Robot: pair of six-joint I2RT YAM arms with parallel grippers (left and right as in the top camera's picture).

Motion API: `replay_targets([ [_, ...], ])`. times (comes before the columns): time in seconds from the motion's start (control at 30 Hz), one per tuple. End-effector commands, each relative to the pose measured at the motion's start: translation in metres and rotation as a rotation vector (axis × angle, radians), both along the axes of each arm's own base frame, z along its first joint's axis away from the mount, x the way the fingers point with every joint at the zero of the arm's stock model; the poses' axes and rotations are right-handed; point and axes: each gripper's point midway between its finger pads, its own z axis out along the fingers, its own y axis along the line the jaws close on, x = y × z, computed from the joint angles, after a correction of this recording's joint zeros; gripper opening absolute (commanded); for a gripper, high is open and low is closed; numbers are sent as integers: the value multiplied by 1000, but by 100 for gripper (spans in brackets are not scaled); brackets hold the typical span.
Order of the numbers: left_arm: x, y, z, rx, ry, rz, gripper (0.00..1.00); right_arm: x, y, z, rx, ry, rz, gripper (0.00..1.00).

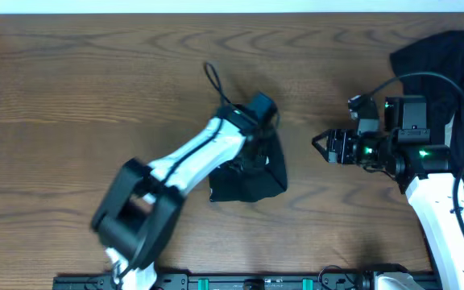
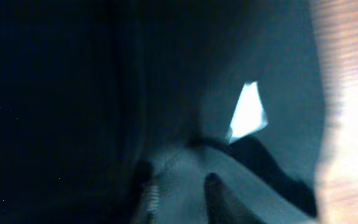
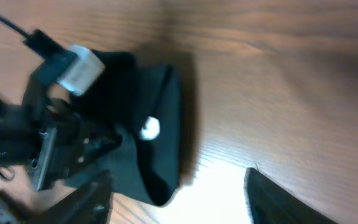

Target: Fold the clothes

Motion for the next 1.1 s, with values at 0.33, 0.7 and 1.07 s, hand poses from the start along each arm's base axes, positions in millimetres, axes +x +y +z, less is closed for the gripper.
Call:
replay_targets([
  [0.33, 65, 92, 103, 26, -346, 191, 33, 12, 81, -9, 8, -80, 204, 8],
  [0.7, 65, 81, -2, 72, -98, 124, 25, 23, 122, -97, 81, 123, 260, 6],
  [1.07, 53, 100, -76, 216, 56, 120, 19, 13, 110, -154, -3, 271, 226, 4],
])
